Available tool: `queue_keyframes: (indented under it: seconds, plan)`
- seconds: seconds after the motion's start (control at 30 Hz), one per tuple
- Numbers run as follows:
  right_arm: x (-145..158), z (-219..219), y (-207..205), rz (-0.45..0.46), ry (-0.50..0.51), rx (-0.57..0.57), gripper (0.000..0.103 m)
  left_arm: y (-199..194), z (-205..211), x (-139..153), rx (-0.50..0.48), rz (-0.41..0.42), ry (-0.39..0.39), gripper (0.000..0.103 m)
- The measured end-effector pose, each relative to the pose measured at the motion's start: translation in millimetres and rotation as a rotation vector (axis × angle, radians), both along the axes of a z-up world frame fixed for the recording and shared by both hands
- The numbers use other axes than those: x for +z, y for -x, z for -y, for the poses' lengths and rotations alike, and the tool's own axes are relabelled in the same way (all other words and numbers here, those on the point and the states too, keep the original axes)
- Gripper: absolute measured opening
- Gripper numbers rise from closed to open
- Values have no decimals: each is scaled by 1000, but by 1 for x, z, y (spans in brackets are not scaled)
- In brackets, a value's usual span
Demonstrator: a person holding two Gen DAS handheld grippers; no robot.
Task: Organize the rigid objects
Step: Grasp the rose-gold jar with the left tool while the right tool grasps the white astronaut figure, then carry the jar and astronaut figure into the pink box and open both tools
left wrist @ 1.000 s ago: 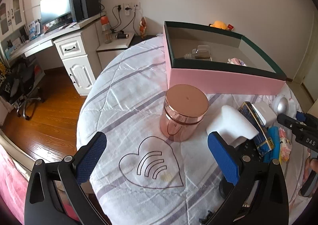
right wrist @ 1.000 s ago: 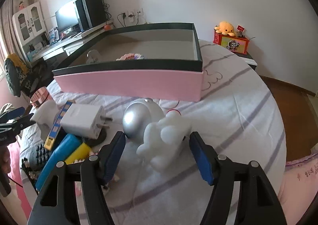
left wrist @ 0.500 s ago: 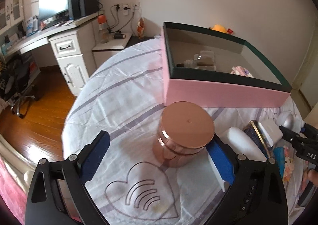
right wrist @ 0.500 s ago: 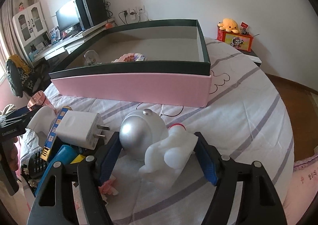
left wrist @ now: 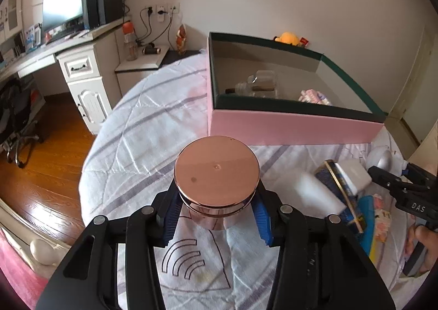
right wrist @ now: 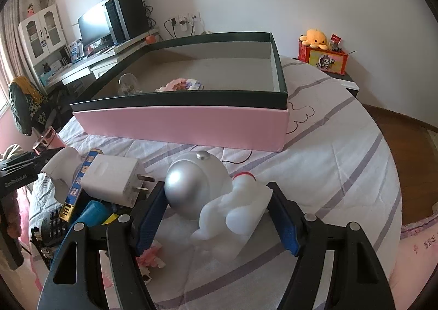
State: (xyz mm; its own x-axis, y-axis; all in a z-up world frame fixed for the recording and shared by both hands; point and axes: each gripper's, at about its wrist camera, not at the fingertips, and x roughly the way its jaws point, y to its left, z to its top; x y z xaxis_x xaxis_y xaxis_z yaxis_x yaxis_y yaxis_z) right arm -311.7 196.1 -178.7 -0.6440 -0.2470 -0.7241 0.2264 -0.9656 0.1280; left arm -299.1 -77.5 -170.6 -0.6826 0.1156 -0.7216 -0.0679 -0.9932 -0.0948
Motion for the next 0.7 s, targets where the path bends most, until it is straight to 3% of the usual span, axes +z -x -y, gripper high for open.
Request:
queue_keyframes:
  seconds: [0.37, 0.7]
  plan:
    - [27, -5, -10, -63, 11, 5, 73, -14, -16, 39, -60, -82, 14, 47]
    - [69, 8, 12, -138, -11, 70, 73, 19, -60, 83, -173, -155, 67, 48]
